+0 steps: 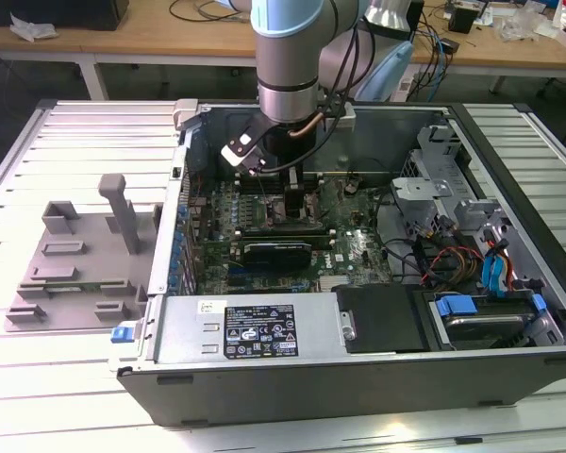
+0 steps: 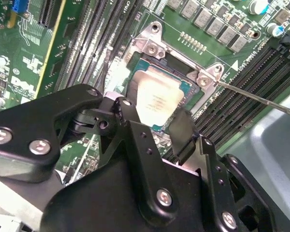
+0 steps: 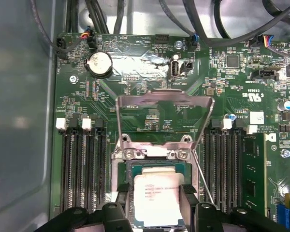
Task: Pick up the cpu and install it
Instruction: 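Place the cpu into insertion slot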
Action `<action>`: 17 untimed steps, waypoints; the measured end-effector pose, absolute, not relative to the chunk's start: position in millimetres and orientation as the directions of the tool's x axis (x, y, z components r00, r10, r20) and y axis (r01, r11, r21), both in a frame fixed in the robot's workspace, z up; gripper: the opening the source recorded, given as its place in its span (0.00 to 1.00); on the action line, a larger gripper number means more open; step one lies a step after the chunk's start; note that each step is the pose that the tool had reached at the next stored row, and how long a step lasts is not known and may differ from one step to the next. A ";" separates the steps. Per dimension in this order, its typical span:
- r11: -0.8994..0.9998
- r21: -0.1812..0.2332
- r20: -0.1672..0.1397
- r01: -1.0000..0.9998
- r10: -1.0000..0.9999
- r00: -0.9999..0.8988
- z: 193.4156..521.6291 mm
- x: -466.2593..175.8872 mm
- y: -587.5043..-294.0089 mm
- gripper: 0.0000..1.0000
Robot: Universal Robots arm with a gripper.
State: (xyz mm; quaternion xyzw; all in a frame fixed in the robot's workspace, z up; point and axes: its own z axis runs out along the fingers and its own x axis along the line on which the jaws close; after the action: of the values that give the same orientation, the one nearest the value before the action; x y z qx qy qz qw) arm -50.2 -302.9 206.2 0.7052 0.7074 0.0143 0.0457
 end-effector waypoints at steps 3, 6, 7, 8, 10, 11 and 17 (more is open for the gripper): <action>0.005 0.085 -0.044 0.996 0.999 -0.001 205.4 -50.2 -305.2 0.53; 0.005 0.084 -0.045 0.996 0.999 -0.001 203.0 -50.2 -305.8 0.53; 0.005 0.084 -0.045 0.996 0.999 -0.001 202.7 -50.2 -305.8 0.53; 0.005 0.084 -0.045 0.996 0.999 -0.001 202.6 -50.2 -305.8 0.53; 0.005 0.085 -0.045 0.996 0.999 -0.001 202.2 -50.2 -305.8 0.53; 0.005 0.085 -0.045 0.996 0.999 -0.001 202.2 -50.2 -305.8 0.53; 0.005 0.085 -0.045 0.996 0.999 -0.001 202.0 -50.2 -305.8 0.53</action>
State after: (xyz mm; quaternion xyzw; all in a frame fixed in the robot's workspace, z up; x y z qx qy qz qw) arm -50.2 -305.8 202.0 0.7052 0.7073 0.0142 0.0457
